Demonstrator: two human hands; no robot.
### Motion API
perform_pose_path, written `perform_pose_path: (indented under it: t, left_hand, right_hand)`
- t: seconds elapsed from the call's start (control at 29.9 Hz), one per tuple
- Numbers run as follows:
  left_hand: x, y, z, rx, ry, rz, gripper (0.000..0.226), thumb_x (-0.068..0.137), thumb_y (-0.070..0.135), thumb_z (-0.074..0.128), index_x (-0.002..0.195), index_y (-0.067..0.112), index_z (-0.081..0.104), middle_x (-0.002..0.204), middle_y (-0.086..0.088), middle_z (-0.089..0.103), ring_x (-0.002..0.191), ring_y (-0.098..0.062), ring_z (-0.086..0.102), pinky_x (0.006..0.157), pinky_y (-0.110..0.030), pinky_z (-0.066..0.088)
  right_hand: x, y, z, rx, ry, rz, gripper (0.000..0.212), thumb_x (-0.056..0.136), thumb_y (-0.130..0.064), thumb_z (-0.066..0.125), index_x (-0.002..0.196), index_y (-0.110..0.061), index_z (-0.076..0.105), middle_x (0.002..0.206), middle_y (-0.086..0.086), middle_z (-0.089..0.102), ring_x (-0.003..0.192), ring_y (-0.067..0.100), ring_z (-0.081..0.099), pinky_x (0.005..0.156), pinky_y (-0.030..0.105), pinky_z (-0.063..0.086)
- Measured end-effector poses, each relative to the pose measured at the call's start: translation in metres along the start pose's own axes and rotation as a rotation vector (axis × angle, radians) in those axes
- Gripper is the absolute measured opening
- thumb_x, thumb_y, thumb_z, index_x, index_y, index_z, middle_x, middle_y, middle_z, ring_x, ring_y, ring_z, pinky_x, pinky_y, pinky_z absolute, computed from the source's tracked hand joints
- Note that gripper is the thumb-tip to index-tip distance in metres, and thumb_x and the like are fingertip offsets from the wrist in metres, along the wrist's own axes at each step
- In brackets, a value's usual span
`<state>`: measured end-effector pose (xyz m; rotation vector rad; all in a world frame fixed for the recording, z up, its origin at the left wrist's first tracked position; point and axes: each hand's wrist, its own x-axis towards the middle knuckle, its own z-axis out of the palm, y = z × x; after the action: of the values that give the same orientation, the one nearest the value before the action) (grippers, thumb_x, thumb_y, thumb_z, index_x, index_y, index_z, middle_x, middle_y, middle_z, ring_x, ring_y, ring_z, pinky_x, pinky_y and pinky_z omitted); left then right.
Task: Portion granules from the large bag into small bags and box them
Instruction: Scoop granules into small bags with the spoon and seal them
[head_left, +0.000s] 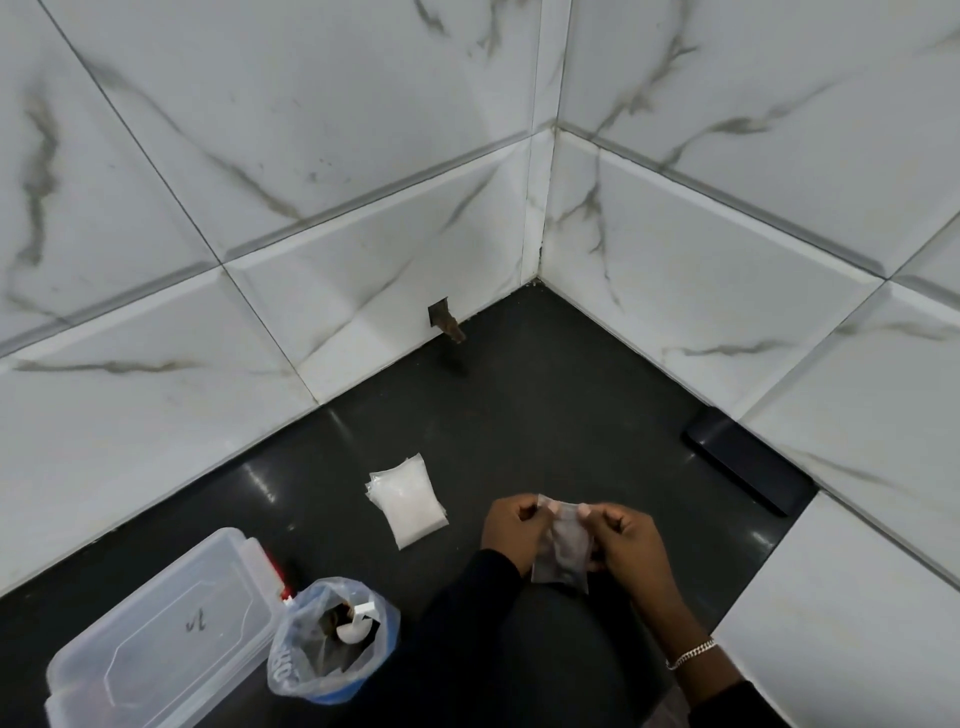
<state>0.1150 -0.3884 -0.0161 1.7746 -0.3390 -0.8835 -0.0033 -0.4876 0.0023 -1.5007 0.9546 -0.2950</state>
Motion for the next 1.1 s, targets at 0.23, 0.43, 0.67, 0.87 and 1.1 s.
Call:
perform_pose_path:
  t: [0.23, 0.43, 0.67, 0.87, 1.1]
  left_hand:
    - [0.021, -0.001, 0.008, 0.310, 0.152, -0.137, 0.025, 0.081, 0.028, 0.070, 0.063, 0.012, 0.065, 0.066, -0.001, 0.066, 0.071, -0.018, 0.064, 0.071, -0.030, 0.054]
    - [0.017, 0.003, 0.001, 0.547, 0.201, -0.113, 0.030, 0.080, 0.043, 0.066, 0.073, 0.023, 0.046, 0.088, -0.003, 0.065, 0.084, -0.026, 0.063, 0.076, -0.034, 0.049]
    - [-0.006, -0.006, 0.002, 0.868, 0.122, 0.173, 0.025, 0.091, 0.024, 0.053, 0.115, 0.019, 0.050, 0.118, -0.004, 0.047, 0.101, -0.025, 0.060, 0.084, -0.035, 0.053]
    - [-0.043, 0.018, -0.022, 0.591, 0.346, 0.290, 0.009, 0.094, 0.022, 0.049, 0.096, 0.020, 0.058, 0.105, 0.002, 0.052, 0.085, -0.015, 0.058, 0.076, -0.027, 0.047]
    - [-0.031, 0.037, -0.122, 0.168, 0.750, -0.039, 0.047, 0.085, 0.020, 0.066, 0.129, 0.015, 0.047, 0.127, -0.008, 0.047, 0.106, -0.026, 0.058, 0.095, -0.036, 0.049]
  right_hand:
    - [0.017, 0.023, 0.008, -0.264, 0.178, -0.040, 0.022, 0.091, -0.023, 0.069, 0.069, -0.020, 0.070, 0.065, -0.003, 0.071, 0.060, 0.012, 0.067, 0.053, 0.027, 0.053]
    - [0.023, 0.030, 0.003, -0.384, 0.244, -0.059, 0.026, 0.088, -0.016, 0.069, 0.064, -0.018, 0.060, 0.068, -0.002, 0.064, 0.063, 0.014, 0.061, 0.058, 0.031, 0.051]
    - [0.008, 0.025, 0.008, -0.619, 0.185, -0.235, 0.011, 0.089, -0.027, 0.067, 0.082, -0.031, 0.060, 0.083, -0.012, 0.053, 0.069, 0.002, 0.055, 0.056, 0.019, 0.042]
    - [-0.007, -0.003, 0.037, -0.446, 0.220, -0.356, 0.012, 0.092, -0.020, 0.070, 0.082, -0.025, 0.065, 0.082, -0.012, 0.057, 0.075, 0.003, 0.059, 0.060, 0.021, 0.047]
    - [0.031, -0.054, 0.144, -0.414, -0.109, -0.279, 0.014, 0.085, -0.032, 0.076, 0.090, -0.021, 0.070, 0.091, -0.011, 0.064, 0.081, -0.002, 0.060, 0.067, 0.007, 0.041]
